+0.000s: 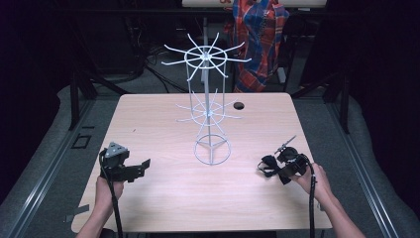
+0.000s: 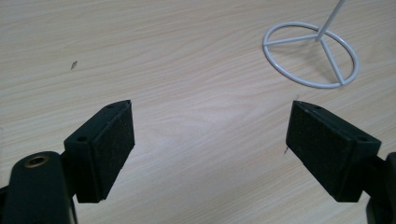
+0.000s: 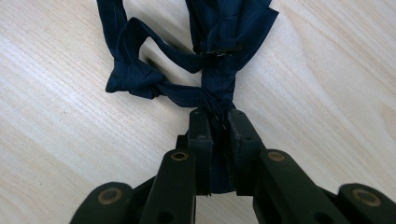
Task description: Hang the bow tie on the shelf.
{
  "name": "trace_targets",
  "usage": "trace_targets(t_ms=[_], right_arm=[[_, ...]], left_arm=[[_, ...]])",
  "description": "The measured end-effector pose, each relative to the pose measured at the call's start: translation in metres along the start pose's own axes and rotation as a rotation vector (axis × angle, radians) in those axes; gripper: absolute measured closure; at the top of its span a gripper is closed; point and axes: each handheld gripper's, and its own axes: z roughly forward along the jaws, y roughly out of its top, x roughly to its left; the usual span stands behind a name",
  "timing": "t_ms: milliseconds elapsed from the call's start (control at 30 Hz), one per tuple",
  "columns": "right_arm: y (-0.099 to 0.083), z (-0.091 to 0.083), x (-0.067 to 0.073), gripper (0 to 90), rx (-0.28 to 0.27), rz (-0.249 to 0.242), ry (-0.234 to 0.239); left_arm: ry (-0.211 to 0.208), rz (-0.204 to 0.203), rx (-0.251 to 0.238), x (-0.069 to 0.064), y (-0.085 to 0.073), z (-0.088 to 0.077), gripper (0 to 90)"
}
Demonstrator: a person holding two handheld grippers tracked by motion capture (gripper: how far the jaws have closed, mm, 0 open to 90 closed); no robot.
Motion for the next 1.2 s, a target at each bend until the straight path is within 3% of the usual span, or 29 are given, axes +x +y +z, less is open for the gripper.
trace_targets(t_ms=[100,300,333,367,600,667,700,1200], right_arm=[[0.002,-0.005,-0.002,81.8,0.026,-0.027,0.001],[0.002,-0.014,-0.002,81.8,-0.031,-0.004,0.029],[0.001,-0.013,-0.001,81.8,-0.058,0.019,0.026],[0.002,-0.016,-0.002,81.8,-0.044,-0.001,0.027],[0.004,-0.022,0.0,81.7,-0.079,0.012,0.04],[0.002,-0.019,0.005,81.7,-0.147,0.064,0.032],[0.005,-0.024,0.002,81.7,-0.088,0.012,0.028],[0.008,-0.033,0.003,81.8,-0.167,0.055,0.044]], left_arm=[[-0.001,0.002,0.002,0.0,0.0,0.0,15.7],[-0.002,0.003,0.001,0.0,0.0,0.0,15.7],[-0.002,0.003,0.001,0.0,0.0,0.0,15.7],[-0.001,0.003,0.001,0.0,0.0,0.0,15.7],[-0.001,0.002,0.001,0.0,0.0,0.0,15.7],[0.0,-0.002,0.0,0.0,0.0,0.001,15.7],[0.0,-0.002,0.0,0.0,0.0,0.0,15.7],[-0.001,0.001,0.002,0.0,0.0,0.001,15.7]])
